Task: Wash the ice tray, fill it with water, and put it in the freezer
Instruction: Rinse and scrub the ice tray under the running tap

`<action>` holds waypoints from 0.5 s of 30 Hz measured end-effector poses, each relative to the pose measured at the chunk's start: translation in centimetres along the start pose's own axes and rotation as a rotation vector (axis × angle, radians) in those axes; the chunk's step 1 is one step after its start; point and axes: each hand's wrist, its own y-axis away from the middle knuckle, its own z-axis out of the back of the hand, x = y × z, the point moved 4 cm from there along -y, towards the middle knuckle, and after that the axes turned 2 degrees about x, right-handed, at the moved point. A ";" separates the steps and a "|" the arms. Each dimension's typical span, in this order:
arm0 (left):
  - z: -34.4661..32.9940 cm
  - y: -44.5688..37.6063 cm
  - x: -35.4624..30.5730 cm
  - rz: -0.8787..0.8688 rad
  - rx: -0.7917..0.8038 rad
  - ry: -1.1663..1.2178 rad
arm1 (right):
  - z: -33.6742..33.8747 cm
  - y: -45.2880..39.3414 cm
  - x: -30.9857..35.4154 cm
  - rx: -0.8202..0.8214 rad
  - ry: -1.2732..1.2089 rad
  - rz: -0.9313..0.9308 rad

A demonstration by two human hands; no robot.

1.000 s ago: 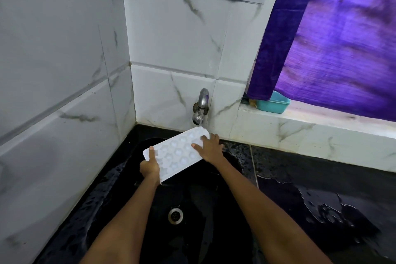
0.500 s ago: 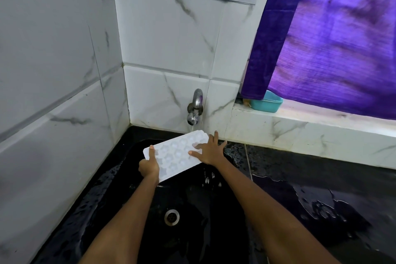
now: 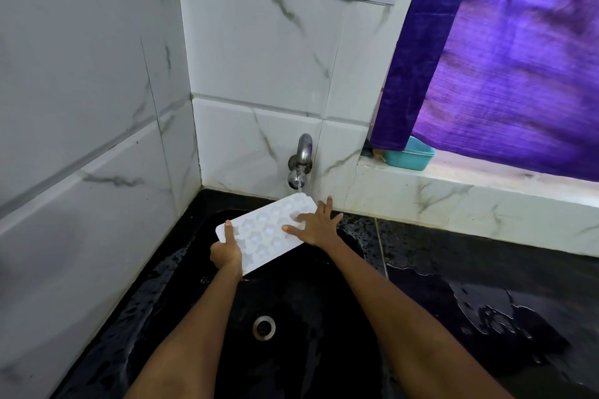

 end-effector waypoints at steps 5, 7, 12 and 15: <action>-0.7 0.1 0.3 0.022 0.027 0.020 | -0.7 -0.4 0.4 -0.017 0.081 0.028; -0.3 -0.2 0.4 0.029 0.010 0.009 | -0.4 -0.5 -0.1 0.034 0.021 0.042; -0.8 0.1 0.5 0.027 0.037 -0.001 | -0.3 -0.8 0.0 -0.015 0.153 0.025; -1.0 0.3 0.4 0.031 0.028 0.007 | -0.7 -0.5 0.1 0.060 0.116 0.037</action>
